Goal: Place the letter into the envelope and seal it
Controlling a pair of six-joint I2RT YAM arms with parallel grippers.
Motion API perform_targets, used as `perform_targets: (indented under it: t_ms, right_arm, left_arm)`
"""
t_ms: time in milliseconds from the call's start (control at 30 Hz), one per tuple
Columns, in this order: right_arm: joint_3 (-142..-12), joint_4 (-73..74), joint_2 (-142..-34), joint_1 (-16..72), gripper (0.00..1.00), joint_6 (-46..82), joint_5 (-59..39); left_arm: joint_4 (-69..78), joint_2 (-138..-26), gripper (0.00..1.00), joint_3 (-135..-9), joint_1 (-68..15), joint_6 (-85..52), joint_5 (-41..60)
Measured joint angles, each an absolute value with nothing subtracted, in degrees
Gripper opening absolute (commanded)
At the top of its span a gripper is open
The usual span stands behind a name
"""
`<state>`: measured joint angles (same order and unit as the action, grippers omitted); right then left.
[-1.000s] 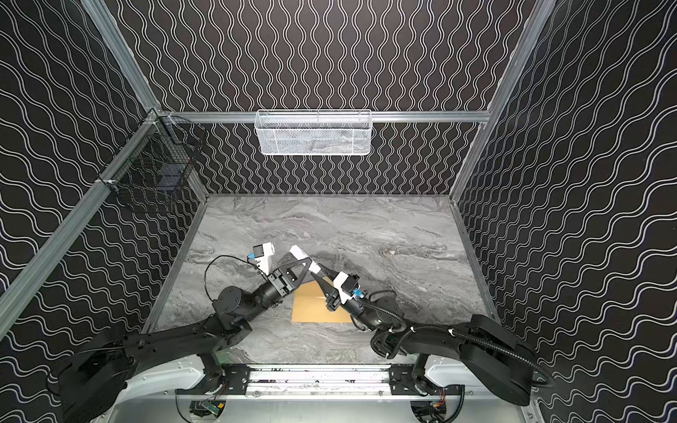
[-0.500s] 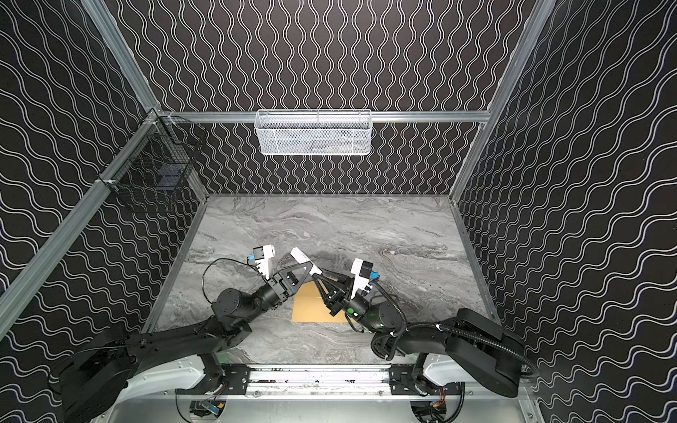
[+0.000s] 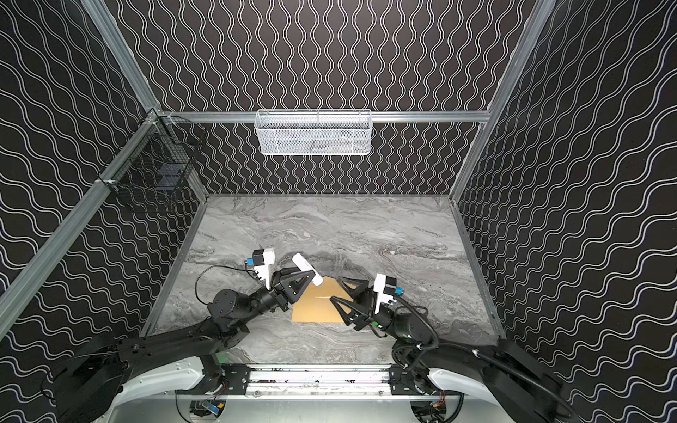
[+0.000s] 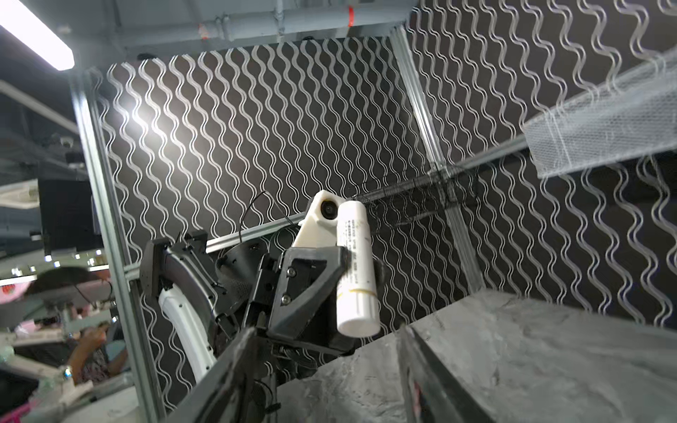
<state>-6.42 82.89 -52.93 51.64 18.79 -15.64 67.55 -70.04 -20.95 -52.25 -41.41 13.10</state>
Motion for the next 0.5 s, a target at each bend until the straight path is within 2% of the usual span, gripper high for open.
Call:
perform_targets:
  t_ms: [133, 233, 500]
  right_arm:
    - [-10.2, 66.37, -42.37, 51.11, 0.67, 8.01, -20.29]
    - [-12.64, 56.31, -38.28, 51.0, 0.67, 1.61, -23.33]
    - [-18.02, 38.61, -37.67, 51.05, 0.67, -7.97, -28.6]
  left_arm:
    - [64.71, -68.36, 0.0, -22.94, -52.73, -33.76, 17.1]
    - [62.06, -66.76, 0.0, -24.4, -52.8, -28.34, 19.35]
    - [58.94, -65.63, 0.0, -26.24, -52.88, -22.15, 23.16]
